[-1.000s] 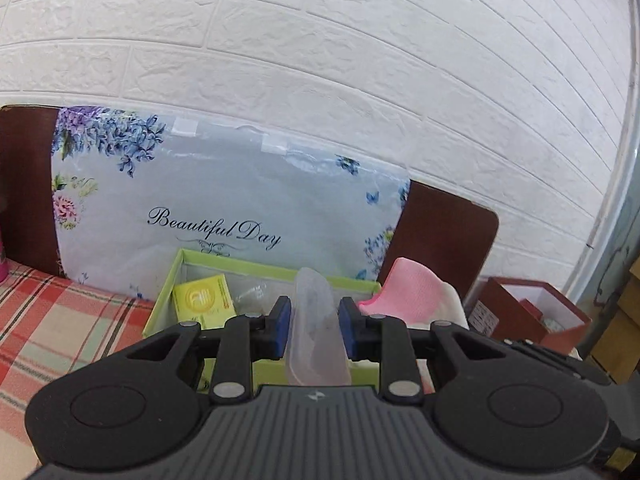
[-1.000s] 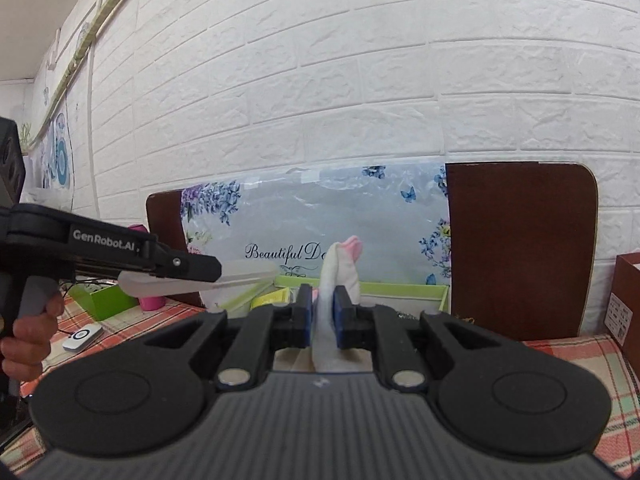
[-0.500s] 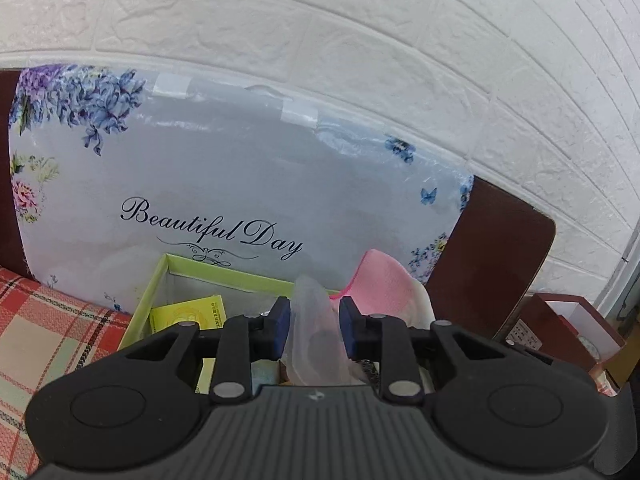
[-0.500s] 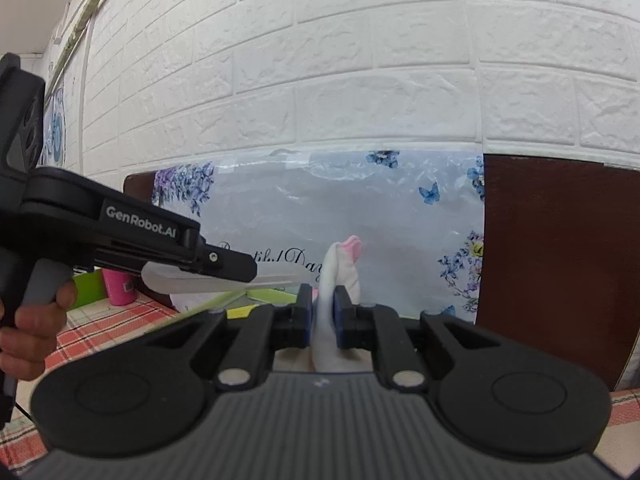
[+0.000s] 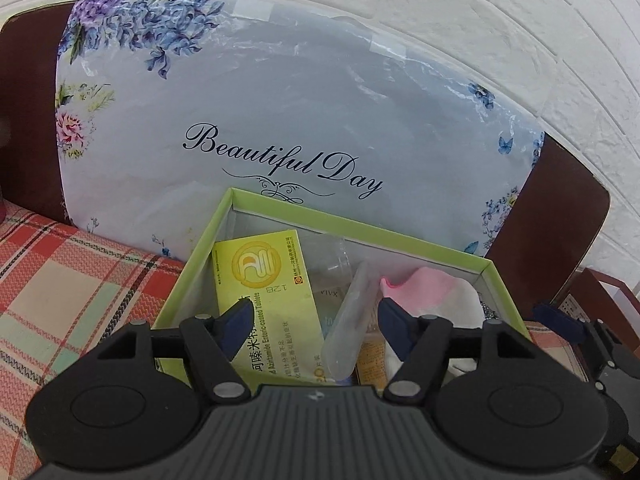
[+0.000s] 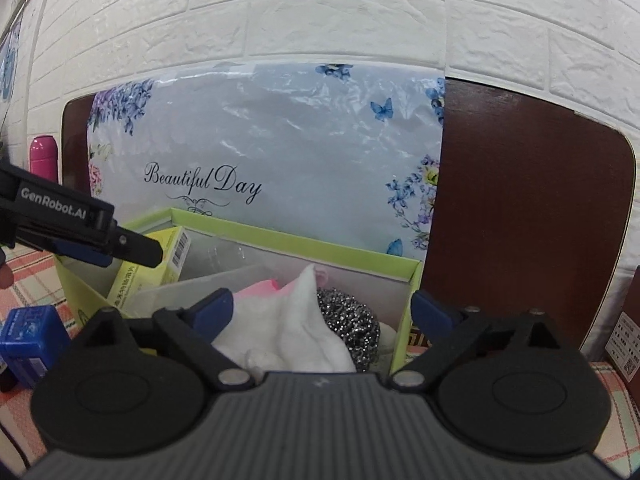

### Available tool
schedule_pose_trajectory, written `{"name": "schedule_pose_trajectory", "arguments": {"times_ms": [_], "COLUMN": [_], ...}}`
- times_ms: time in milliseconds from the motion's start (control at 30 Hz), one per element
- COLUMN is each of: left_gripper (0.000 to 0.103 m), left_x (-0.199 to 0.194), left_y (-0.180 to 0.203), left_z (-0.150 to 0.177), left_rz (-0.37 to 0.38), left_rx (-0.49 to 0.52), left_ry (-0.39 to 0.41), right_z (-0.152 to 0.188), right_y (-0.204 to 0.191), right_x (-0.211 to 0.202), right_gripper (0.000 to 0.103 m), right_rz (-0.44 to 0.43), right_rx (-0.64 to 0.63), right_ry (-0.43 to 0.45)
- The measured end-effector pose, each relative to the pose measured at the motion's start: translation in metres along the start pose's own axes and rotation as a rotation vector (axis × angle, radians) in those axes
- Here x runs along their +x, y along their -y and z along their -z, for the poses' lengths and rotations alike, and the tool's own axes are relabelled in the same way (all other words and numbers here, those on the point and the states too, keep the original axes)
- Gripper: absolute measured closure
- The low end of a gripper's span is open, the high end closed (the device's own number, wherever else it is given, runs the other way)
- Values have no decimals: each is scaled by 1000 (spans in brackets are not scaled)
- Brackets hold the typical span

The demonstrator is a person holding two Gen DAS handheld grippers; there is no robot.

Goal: Organize objects
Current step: 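Carry the clear case and glove into the green box and release both, then withdraw both tools from the green box back toward the table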

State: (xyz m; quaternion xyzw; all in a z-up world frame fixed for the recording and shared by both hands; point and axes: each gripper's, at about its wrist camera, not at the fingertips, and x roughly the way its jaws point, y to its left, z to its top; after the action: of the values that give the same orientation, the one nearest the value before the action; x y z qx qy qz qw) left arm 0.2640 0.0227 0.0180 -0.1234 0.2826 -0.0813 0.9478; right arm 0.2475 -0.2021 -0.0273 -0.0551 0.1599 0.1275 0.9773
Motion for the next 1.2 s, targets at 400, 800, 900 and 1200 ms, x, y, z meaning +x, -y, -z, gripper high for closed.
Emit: {"name": "schedule_pose_trajectory", "arguments": {"times_ms": [400, 800, 900, 1200], "left_gripper": [30, 30, 30, 30], "left_x": [-67, -110, -114, -124], "left_y": [29, 11, 4, -2], "left_z": [32, 97, 111, 143], "left_rz": [-81, -80, -82, -24], "left_rx": [81, 42, 30, 7], "left_ry": [-47, -143, -170, -205], "right_z": [-13, 49, 66, 99], "right_y": [4, -5, -10, -20], "right_x": [-80, -139, -145, -142], "right_gripper": [0, 0, 0, 1], "right_rz": [-42, -52, -52, -63], "right_rx": [117, 245, 268, 354], "right_ry": [19, -107, -137, -242]}}
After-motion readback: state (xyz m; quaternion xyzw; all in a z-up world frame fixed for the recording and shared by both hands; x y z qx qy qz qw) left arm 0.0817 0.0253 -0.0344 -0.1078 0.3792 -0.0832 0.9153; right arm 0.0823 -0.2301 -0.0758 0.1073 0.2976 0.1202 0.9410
